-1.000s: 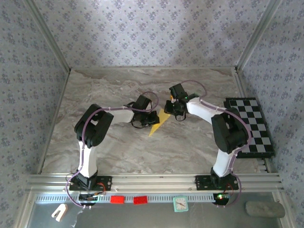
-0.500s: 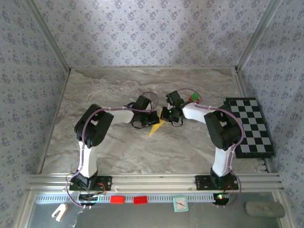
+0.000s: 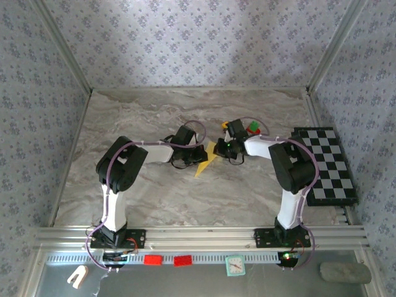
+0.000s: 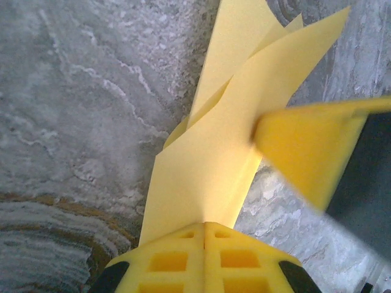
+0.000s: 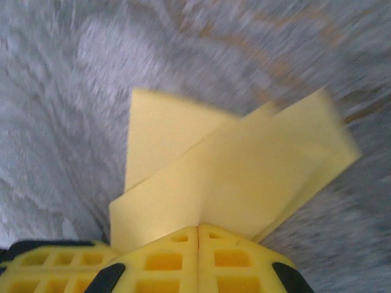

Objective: Fold a paper plane with a square sheet of paper (pick it up from the middle)
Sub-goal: Fold the wing for the fifth time at the center of the table.

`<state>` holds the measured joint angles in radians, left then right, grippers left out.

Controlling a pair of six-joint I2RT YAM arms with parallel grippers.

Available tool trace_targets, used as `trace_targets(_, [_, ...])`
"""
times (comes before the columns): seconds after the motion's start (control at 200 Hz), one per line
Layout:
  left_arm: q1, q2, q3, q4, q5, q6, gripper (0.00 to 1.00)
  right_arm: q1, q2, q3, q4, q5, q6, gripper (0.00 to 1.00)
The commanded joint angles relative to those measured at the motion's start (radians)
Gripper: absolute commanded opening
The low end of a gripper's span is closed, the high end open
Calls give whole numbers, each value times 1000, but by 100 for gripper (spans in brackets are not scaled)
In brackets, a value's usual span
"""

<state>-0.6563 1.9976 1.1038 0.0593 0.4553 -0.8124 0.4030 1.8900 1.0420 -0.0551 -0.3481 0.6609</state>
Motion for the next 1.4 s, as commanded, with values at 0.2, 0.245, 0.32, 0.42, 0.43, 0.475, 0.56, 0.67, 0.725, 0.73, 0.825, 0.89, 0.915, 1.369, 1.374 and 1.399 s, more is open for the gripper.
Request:
trace_targets(0.2, [-8, 60, -103, -219, -78, 11, 0, -171, 67, 47, -5, 149, -85, 5])
trace_targets(0.245, [-8, 58, -96, -220, -76, 14, 0, -169, 54, 52, -9, 144, -99, 4])
trace_targets(0.32, [-8, 56, -79, -226, -69, 17, 0, -155, 6, 41, -10, 104, -116, 4])
trace_targets(0.42, [-9, 53, -57, -231, -63, 18, 0, -139, -89, -13, 10, 77, -142, 6])
trace_targets(0.43, [-10, 53, -56, -232, -63, 19, 0, -137, -101, -19, 13, 72, -142, 6])
trace_targets(0.475, [-11, 50, -47, -235, -59, 19, 0, -136, -130, -39, 20, 44, -139, 6])
trace_targets(0.56, [-12, 49, -33, -232, -48, 21, 1, -116, -140, -62, 26, -13, -104, 7])
trace_targets(0.67, [-12, 44, -15, -232, -40, 22, 2, -71, -118, -74, 44, -58, -59, 6])
trace_targets(0.725, [-12, 41, -7, -231, -35, 22, 3, -49, -98, -69, 58, -90, -41, 6])
trace_targets(0.73, [-12, 41, -7, -231, -35, 22, 3, -48, -97, -69, 59, -92, -41, 6])
trace_targets(0.825, [-12, 36, 5, -235, -33, 24, 3, -13, -64, -49, 63, -120, -8, 5])
trace_targets(0.89, [-12, 32, 11, -236, -32, 23, 3, 4, -37, -37, 55, -126, -8, 5])
trace_targets(0.915, [-12, 31, 11, -237, -31, 22, 3, 6, -26, -34, 55, -131, -5, 4])
trace_targets(1.369, [-12, -64, 19, -119, 56, 32, 9, 12, 91, 20, -67, -107, -63, 3])
trace_targets(1.374, [-12, -65, 21, -119, 57, 33, 9, 11, 92, 21, -70, -106, -64, 3])
trace_targets(1.399, [-12, -65, 28, -119, 59, 41, 10, 11, 97, 28, -83, -103, -73, 3])
